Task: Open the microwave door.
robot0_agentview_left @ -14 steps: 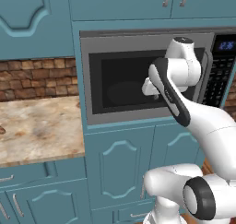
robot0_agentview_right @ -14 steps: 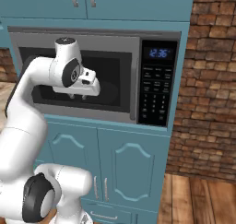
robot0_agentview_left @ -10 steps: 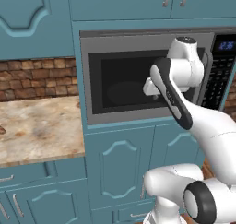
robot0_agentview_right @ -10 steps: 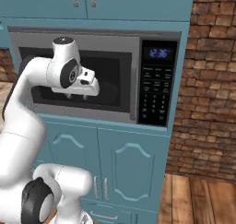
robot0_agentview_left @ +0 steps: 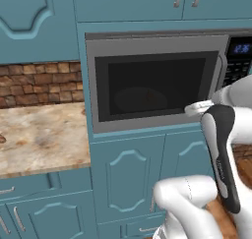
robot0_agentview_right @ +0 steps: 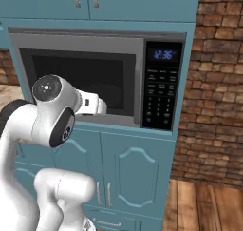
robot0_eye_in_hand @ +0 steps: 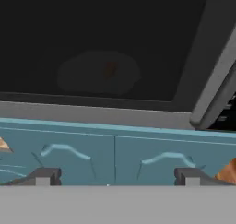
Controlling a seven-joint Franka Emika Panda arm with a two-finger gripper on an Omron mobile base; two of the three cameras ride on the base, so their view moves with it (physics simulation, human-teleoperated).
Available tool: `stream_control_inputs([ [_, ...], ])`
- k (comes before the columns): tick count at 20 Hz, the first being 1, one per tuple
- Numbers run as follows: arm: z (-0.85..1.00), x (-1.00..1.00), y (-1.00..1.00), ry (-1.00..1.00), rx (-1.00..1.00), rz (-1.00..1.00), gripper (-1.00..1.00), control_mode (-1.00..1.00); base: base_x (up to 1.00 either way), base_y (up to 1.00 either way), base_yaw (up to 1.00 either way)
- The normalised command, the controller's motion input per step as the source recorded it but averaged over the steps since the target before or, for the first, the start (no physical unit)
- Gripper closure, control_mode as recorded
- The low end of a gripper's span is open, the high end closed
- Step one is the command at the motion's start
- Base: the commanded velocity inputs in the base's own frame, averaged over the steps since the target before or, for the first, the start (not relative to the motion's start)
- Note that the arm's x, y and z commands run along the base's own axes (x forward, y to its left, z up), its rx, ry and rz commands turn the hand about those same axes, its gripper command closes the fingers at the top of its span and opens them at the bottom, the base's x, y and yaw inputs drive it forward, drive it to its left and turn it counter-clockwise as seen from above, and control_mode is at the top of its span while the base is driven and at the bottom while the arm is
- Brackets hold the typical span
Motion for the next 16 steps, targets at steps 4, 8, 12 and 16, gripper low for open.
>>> stream_control_inputs([
  [4, 0.0, -0.8, -0.97, -0.6, 0.0, 0.0, -1.0, -1.0, 0.0, 0.0, 0.0],
  [8, 0.0, -0.14, -0.71, -0.5, 0.0, 0.03, -1.0, -1.0, 0.0, 0.0, 0.0],
  [12, -0.02, 0.0, -0.44, -0.35, 0.0, 0.11, -1.0, -1.0, 0.0, 0.0, 0.0],
  [16, -0.12, 0.0, -0.06, -0.2, 0.0, 0.12, -1.0, -1.0, 0.0, 0.0, 0.0],
])
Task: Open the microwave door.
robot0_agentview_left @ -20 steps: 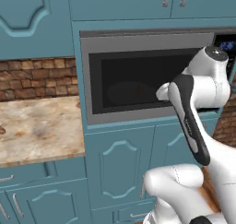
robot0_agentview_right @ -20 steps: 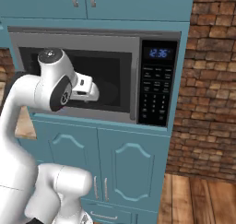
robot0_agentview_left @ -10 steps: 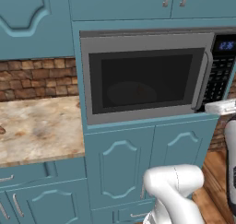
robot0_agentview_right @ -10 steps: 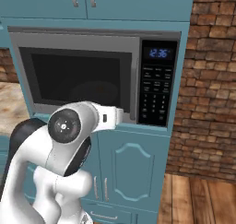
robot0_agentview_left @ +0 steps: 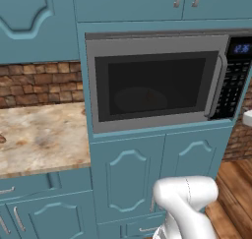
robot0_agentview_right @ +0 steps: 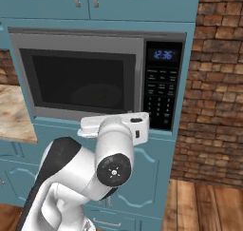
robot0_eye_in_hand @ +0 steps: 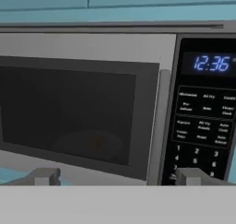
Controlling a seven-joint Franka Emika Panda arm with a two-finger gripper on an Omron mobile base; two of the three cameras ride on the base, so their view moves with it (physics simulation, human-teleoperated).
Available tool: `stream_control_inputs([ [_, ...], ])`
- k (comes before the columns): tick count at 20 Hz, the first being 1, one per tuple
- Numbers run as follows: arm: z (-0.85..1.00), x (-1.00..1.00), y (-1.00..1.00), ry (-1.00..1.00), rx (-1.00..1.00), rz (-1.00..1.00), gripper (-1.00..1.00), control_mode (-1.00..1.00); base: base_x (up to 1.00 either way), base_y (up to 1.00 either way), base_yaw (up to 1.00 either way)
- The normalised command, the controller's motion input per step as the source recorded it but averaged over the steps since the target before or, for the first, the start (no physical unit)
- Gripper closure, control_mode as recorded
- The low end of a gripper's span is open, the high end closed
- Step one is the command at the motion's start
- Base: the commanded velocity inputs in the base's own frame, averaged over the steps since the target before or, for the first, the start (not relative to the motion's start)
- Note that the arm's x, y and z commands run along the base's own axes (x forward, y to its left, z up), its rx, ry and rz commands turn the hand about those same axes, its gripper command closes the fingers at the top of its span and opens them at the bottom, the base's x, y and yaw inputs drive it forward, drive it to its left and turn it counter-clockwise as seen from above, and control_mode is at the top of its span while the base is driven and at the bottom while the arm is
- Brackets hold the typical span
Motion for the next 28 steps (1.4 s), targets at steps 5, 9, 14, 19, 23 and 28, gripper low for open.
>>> stream_control_inputs([
  [5, -0.19, 0.24, 0.0, -0.12, 0.0, 0.02, -1.0, -1.0, 0.0, 0.0, 0.0],
  [9, -0.19, 0.46, 0.0, -0.1, 0.0, 0.0, -1.0, -1.0, 0.0, 0.0, 0.0],
  [14, -0.12, 0.53, 0.0, -0.09, 0.0, 0.0, -1.0, -1.0, 0.0, 0.0, 0.0],
  [19, -0.05, 0.49, -0.03, -0.03, 0.01, 0.0, -1.0, -1.0, 0.0, 0.0, 0.0],
  [23, -0.01, 0.4, -0.21, 0.0, 0.0, 0.0, -1.0, -1.0, 0.0, 0.0, 0.0],
  [28, -0.04, 0.46, -0.24, 0.0, 0.0, 0.0, -1.0, -1.0, 0.0, 0.0, 0.0],
])
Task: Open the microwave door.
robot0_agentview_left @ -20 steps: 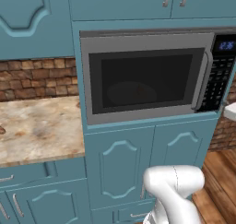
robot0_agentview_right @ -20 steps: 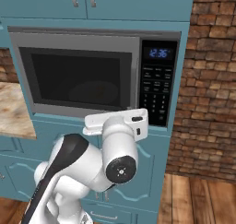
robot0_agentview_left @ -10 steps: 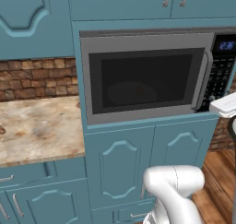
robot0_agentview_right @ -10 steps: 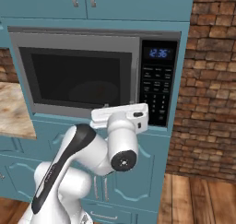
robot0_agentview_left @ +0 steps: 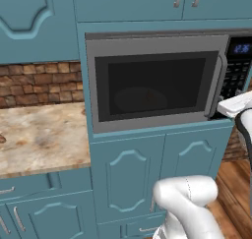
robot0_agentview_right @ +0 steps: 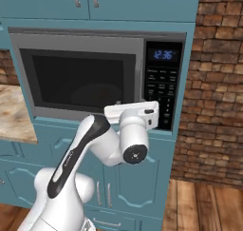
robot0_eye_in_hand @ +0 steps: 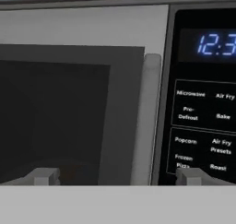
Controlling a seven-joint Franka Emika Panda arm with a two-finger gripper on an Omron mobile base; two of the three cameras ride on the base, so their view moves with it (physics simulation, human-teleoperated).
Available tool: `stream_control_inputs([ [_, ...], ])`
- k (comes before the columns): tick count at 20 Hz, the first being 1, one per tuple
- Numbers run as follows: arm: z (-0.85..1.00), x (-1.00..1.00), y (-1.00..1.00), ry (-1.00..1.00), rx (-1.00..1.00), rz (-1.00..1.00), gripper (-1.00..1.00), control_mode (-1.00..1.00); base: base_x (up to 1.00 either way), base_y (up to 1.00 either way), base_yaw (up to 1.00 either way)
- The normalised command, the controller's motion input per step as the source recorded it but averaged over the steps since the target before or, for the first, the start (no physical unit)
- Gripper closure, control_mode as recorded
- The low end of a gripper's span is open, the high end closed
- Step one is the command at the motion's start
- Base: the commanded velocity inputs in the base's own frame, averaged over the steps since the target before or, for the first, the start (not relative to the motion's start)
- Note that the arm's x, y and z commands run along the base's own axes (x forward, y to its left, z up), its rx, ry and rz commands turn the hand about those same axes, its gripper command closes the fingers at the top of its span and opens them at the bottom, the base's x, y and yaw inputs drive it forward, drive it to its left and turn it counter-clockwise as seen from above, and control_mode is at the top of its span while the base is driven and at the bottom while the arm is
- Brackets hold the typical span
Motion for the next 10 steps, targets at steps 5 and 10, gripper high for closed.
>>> stream_control_inputs([
  [5, -0.05, 0.5, -0.25, 0.0, 0.01, 0.0, -1.0, -1.0, 0.0, 0.0, 0.0],
  [10, -0.11, 0.52, -0.08, 0.0, 0.0, 0.0, -1.0, -1.0, 0.0, 0.0, 0.0],
])
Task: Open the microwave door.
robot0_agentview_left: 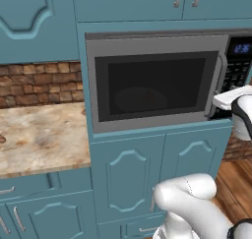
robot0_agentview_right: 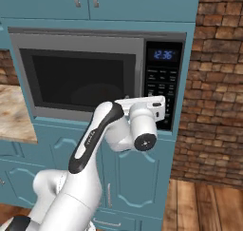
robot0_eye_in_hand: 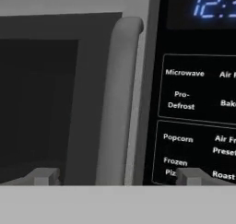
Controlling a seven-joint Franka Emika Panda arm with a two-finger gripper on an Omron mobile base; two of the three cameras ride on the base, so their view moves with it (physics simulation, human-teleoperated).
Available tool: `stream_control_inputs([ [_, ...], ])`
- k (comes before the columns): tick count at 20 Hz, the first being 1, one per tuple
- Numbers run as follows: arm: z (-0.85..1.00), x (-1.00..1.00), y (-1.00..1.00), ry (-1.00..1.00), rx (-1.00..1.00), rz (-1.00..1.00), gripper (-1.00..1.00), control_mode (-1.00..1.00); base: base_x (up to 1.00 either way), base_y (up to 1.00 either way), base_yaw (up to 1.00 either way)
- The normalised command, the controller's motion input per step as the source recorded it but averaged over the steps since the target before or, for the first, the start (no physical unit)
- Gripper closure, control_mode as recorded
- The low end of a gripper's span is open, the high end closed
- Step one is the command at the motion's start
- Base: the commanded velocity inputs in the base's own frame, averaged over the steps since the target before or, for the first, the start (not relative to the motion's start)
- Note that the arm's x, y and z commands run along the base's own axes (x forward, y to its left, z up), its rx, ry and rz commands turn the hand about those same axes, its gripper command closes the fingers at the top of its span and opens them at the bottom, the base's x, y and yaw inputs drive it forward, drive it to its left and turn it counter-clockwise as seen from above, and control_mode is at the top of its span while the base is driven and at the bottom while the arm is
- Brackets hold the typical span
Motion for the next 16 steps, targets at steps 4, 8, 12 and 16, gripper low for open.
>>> stream_control_inputs([
  [4, -0.11, 0.51, 0.0, 0.0, 0.0, 0.0, -1.0, -1.0, 0.0, 0.0, 0.0],
  [8, -0.04, 0.49, 0.0, 0.0, 0.0, -0.01, 1.0, -1.0, 0.0, 0.0, 0.0],
  [12, 0.0, 0.04, 0.0, 0.0, 0.0, 0.0, 1.0, -1.0, 0.0, 0.0, 0.0],
  [16, 0.0, 0.0, 0.0, 0.0, 0.0, 0.0, 1.0, -1.0, 0.0, 0.0, 0.0],
])
